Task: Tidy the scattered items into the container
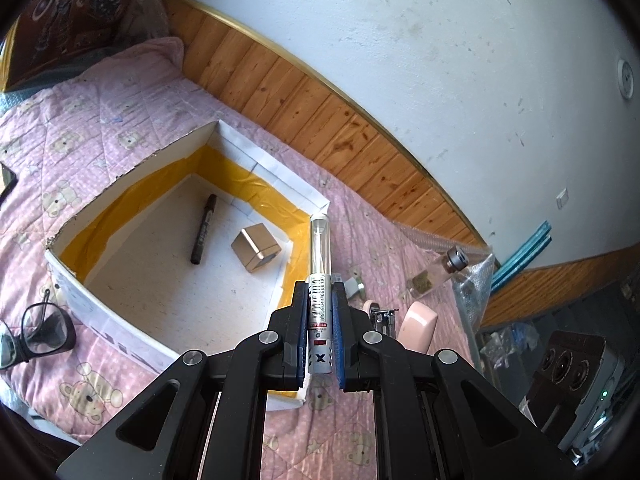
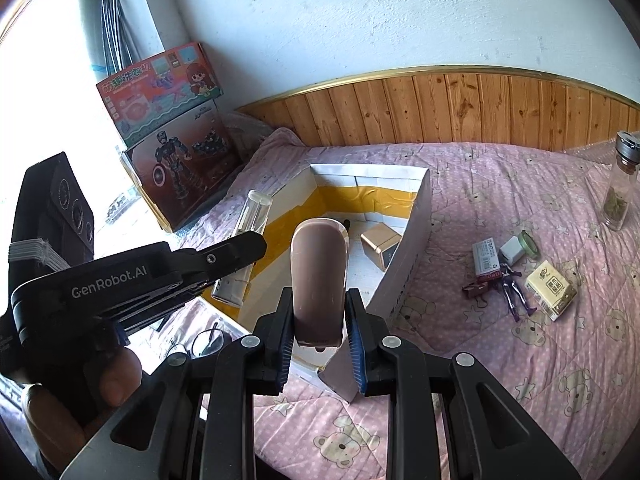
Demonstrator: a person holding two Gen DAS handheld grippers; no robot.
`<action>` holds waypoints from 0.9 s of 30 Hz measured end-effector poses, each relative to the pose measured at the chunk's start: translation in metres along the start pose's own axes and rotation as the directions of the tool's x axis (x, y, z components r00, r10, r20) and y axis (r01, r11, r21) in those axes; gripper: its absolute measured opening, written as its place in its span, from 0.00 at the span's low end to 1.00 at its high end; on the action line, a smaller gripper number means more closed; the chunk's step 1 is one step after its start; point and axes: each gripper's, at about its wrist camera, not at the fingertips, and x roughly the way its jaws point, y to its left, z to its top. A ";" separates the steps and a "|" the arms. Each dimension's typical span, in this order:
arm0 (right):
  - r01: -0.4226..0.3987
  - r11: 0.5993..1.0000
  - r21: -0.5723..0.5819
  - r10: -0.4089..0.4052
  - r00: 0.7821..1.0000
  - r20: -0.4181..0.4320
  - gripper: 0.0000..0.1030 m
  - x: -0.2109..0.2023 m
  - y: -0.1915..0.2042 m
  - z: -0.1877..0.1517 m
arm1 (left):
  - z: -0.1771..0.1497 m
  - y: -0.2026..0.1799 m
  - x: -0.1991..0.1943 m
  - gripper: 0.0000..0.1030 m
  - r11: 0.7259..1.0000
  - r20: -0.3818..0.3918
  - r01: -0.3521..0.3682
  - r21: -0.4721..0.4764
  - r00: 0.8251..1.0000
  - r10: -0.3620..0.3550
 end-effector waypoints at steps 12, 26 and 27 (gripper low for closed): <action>-0.017 1.000 -0.022 0.017 1.000 -0.021 0.25 0.020 0.017 0.004 | 0.026 0.025 -0.008 0.10 0.999 0.012 -0.047 -0.017 0.999 0.047; -0.054 0.998 -0.027 0.052 0.997 -0.051 0.25 0.041 0.029 0.017 | 0.057 0.048 -0.002 0.10 0.990 0.005 -0.136 0.025 0.991 0.136; -0.056 0.998 -0.027 0.055 0.997 -0.055 0.25 0.043 0.029 0.018 | 0.060 0.051 0.001 0.10 0.989 -0.001 -0.145 0.027 0.989 0.145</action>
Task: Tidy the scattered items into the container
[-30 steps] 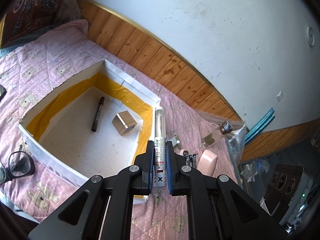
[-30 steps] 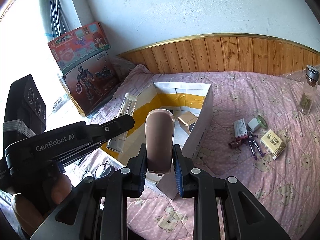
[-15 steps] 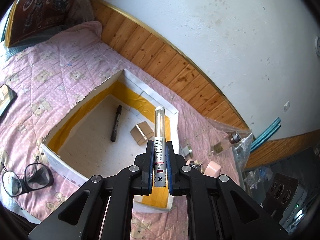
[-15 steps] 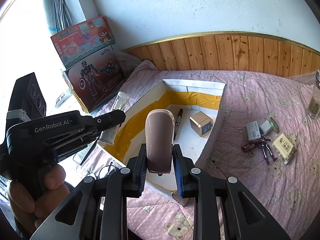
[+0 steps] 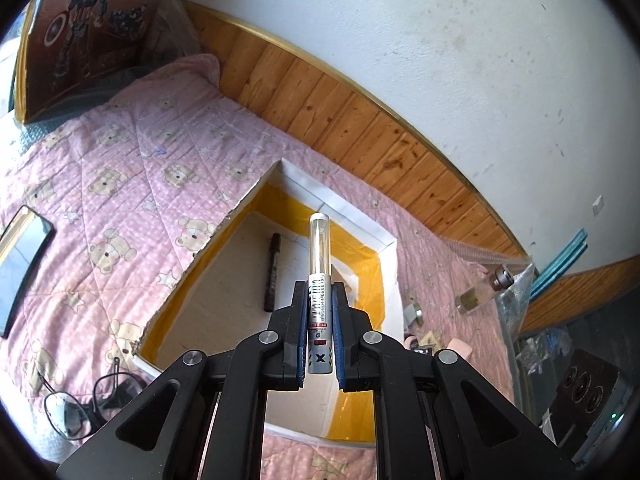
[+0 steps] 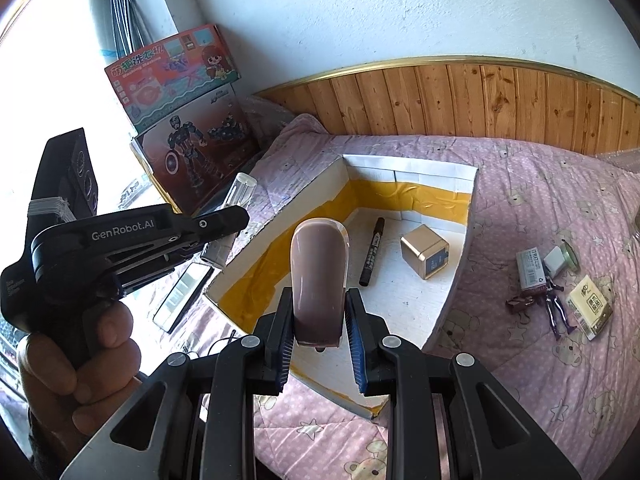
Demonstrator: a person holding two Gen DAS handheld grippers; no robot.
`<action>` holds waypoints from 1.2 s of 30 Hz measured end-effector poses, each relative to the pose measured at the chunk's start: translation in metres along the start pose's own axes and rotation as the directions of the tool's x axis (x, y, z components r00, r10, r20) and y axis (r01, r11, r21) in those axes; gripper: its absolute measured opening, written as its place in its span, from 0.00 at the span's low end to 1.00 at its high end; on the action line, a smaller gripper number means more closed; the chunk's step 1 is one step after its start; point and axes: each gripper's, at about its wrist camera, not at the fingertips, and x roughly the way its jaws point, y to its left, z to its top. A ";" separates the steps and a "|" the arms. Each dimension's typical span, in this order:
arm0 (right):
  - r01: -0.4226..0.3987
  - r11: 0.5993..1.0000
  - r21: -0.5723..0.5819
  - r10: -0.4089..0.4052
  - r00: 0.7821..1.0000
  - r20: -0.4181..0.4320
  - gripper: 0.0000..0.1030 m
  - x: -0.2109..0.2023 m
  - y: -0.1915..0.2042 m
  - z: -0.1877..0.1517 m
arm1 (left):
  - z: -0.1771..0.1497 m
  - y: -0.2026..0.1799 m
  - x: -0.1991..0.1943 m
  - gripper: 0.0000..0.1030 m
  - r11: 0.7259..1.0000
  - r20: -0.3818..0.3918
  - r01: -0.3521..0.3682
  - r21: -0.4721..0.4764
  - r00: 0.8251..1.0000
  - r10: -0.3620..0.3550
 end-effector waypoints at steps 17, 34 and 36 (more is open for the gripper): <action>-0.009 1.000 0.025 0.012 0.996 -0.086 0.25 0.030 -0.013 0.031 | 0.021 0.017 0.064 0.10 0.994 -0.167 -0.109 0.001 0.980 0.108; 0.016 0.999 0.034 -0.009 0.978 -0.208 0.25 0.069 -0.025 0.059 | 0.030 0.013 0.085 0.11 0.989 -0.226 -0.146 0.027 0.963 0.148; 0.018 0.999 0.043 -0.008 0.974 -0.227 0.25 0.075 -0.027 0.062 | 0.031 0.013 0.086 0.11 0.989 -0.227 -0.147 0.029 0.962 0.150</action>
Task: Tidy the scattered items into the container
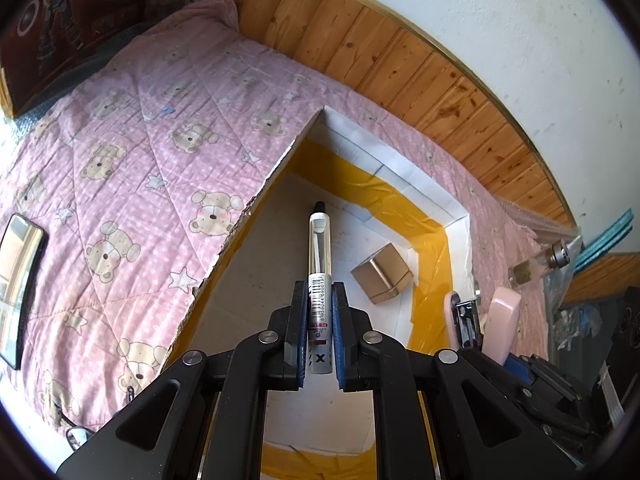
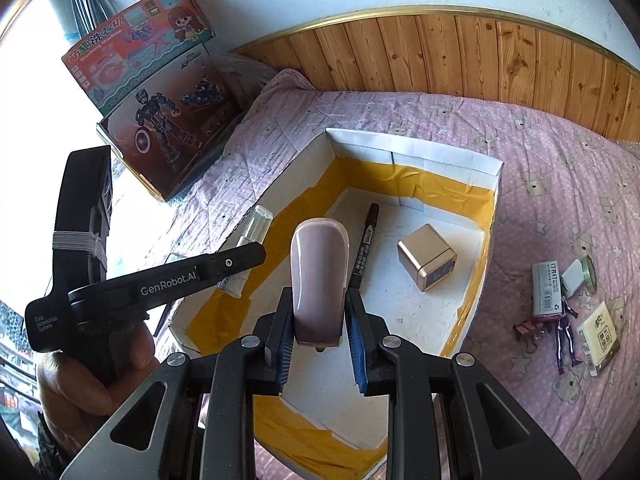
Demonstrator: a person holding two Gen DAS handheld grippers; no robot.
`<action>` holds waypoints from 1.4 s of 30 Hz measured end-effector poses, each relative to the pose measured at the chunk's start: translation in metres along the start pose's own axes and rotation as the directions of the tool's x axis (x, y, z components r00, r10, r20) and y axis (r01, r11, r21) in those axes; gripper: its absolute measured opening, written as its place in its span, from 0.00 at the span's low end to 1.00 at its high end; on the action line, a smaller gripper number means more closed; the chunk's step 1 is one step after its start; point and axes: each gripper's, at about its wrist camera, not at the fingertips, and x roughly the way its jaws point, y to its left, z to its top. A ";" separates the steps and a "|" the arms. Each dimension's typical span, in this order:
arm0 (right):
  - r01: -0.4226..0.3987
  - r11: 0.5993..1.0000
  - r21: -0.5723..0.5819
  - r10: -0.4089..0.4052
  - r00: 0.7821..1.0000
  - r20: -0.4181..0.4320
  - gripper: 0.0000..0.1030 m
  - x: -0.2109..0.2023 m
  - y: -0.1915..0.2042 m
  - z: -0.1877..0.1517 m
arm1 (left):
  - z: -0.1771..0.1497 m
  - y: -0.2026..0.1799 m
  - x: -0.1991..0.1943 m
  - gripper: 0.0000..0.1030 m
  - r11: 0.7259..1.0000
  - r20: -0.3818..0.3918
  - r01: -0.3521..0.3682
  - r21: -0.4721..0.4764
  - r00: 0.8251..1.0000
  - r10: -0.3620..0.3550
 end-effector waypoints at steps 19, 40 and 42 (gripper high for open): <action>0.024 0.998 0.060 -0.016 0.991 -0.135 0.25 0.041 -0.010 0.026 | 0.006 0.000 0.028 0.11 1.000 -0.090 -0.028 0.014 0.995 0.030; 0.165 0.984 -0.072 -0.180 0.932 -0.315 0.25 0.105 -0.020 0.033 | 0.011 0.018 0.054 0.11 0.994 -0.187 -0.087 -0.061 0.980 0.074; 0.168 0.984 -0.066 -0.181 0.930 -0.320 0.25 0.108 -0.023 0.034 | 0.011 0.019 0.055 0.11 0.993 -0.186 -0.090 -0.071 0.980 0.076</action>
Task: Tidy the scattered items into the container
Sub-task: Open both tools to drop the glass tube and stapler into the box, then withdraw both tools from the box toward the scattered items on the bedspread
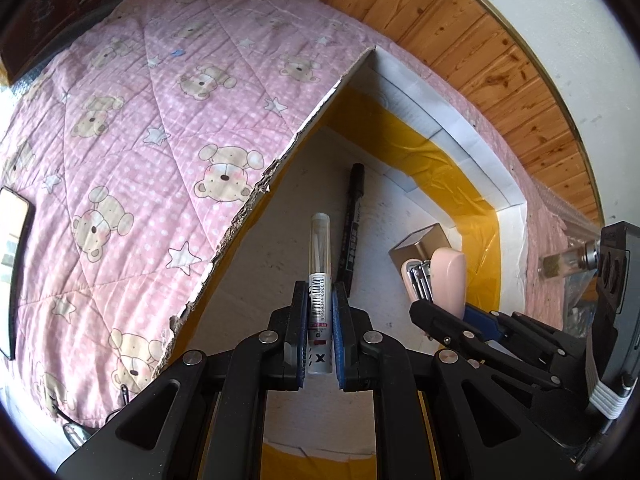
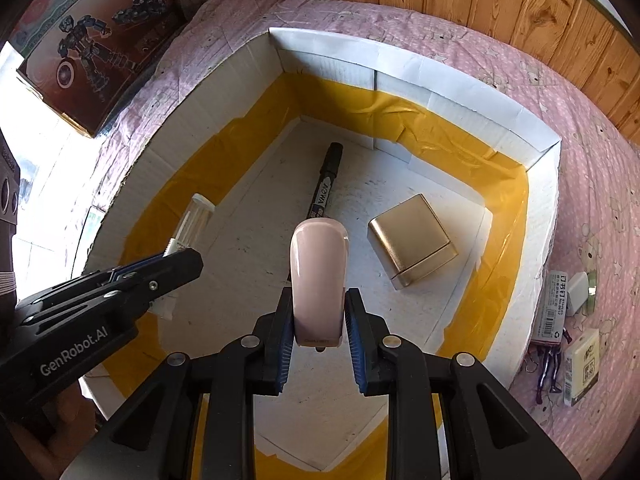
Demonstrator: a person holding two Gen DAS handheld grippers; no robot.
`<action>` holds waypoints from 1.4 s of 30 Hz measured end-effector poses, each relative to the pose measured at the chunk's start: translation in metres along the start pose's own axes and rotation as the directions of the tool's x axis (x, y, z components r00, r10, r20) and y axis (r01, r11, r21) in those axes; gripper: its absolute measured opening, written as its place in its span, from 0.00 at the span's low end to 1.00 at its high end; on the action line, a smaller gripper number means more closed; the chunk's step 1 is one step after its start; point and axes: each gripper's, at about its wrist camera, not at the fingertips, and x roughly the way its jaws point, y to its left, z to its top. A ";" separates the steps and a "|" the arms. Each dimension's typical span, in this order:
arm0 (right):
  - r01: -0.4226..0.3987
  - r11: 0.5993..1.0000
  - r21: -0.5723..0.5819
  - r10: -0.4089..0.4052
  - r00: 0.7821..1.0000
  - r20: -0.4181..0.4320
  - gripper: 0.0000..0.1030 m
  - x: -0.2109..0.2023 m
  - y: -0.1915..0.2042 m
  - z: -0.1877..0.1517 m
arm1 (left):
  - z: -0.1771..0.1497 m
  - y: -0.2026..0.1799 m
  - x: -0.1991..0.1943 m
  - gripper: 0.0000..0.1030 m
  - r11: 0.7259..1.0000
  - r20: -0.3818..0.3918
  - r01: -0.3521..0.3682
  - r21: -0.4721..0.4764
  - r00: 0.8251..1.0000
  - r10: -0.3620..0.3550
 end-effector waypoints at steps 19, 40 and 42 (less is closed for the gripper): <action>-0.057 0.997 0.051 0.056 0.998 0.030 0.26 -0.010 -0.005 -0.007 | -0.005 0.002 -0.007 0.25 0.997 -0.011 0.077 -0.007 0.997 -0.077; -0.091 0.980 -0.176 0.130 0.967 0.219 0.33 -0.089 0.006 -0.067 | -0.055 -0.039 -0.050 0.35 0.993 0.139 0.072 0.094 0.987 -0.085; -0.093 0.977 -0.193 0.141 0.958 0.248 0.33 -0.098 0.005 -0.075 | -0.059 -0.039 -0.060 0.35 0.995 0.197 0.033 0.093 0.979 -0.051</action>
